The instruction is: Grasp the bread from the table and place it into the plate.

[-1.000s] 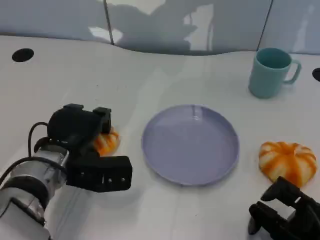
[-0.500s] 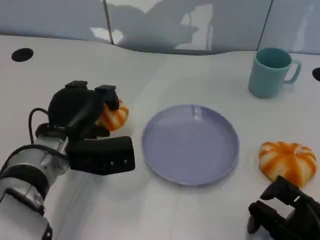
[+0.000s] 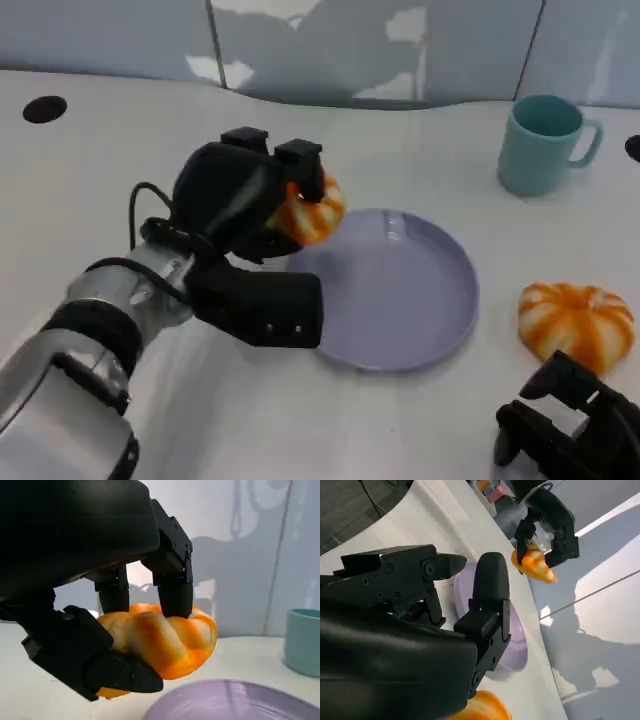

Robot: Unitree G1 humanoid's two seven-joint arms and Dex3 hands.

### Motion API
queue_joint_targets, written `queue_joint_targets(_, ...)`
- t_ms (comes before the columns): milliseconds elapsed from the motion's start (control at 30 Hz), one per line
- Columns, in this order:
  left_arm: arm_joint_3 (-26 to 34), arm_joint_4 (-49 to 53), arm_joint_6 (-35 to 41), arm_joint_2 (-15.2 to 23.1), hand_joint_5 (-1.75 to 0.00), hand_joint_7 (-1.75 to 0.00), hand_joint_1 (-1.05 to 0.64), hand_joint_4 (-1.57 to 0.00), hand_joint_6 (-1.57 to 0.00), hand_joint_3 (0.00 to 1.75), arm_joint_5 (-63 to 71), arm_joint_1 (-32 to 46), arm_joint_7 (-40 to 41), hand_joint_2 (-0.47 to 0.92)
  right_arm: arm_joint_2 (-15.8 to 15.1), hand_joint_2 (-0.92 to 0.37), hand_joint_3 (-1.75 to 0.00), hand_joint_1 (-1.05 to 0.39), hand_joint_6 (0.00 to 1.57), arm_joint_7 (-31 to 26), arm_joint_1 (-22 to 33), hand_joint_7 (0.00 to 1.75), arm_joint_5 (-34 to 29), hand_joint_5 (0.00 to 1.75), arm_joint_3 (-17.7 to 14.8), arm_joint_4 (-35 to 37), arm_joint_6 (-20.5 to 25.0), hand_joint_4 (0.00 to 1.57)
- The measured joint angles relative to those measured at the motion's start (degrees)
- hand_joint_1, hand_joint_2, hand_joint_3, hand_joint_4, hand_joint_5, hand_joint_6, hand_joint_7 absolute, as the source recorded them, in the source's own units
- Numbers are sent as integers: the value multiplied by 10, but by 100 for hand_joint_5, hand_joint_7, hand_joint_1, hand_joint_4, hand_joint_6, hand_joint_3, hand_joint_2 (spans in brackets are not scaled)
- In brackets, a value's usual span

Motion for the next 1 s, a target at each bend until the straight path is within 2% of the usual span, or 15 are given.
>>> queue_joint_targets(333,-16,0,-12,-53,-175,-175,-25,-94,-74,115,5,-4,-1,53,1,-92,-19,-67,63,-8,3,143,-1,164,6,-6,3,75)
queue_joint_targets(467,-21,6,-11,-59,-175,-173,-30,-94,-74,89,4,-12,-61,63,2,-92,-18,-67,62,-9,8,143,-1,165,10,-10,3,74)
queue_joint_targets(567,-23,10,-12,-67,-175,-174,-29,-97,-78,103,4,-12,-92,62,3,-92,-18,-66,62,-9,11,143,-1,165,13,-13,3,74)
queue_joint_targets(800,-13,13,-13,-76,-175,-175,-30,-95,-76,109,-16,-12,-147,61,3,-92,-18,-67,61,-11,16,144,0,166,16,-23,4,74)
queue_joint_targets(833,-13,14,-13,-76,-173,-162,-26,-87,-75,111,-17,-12,-149,59,3,-92,-17,-67,62,-11,16,143,0,165,16,-23,4,75)
queue_joint_targets(900,-6,16,-13,-78,-165,-144,-23,-80,-77,111,-25,-12,-168,57,3,-92,-18,-66,62,-13,17,142,0,164,17,-26,6,76)
queue_joint_targets(967,6,17,-13,-80,-160,-135,-22,-78,-78,109,-43,-10,-198,58,3,-92,-19,-66,63,-14,17,141,0,164,17,-26,6,77)
queue_joint_targets(1000,10,17,-13,-81,-141,-109,-25,-68,-72,84,-47,-9,-208,66,3,-92,-19,-65,63,-14,17,141,0,164,17,-26,6,77)
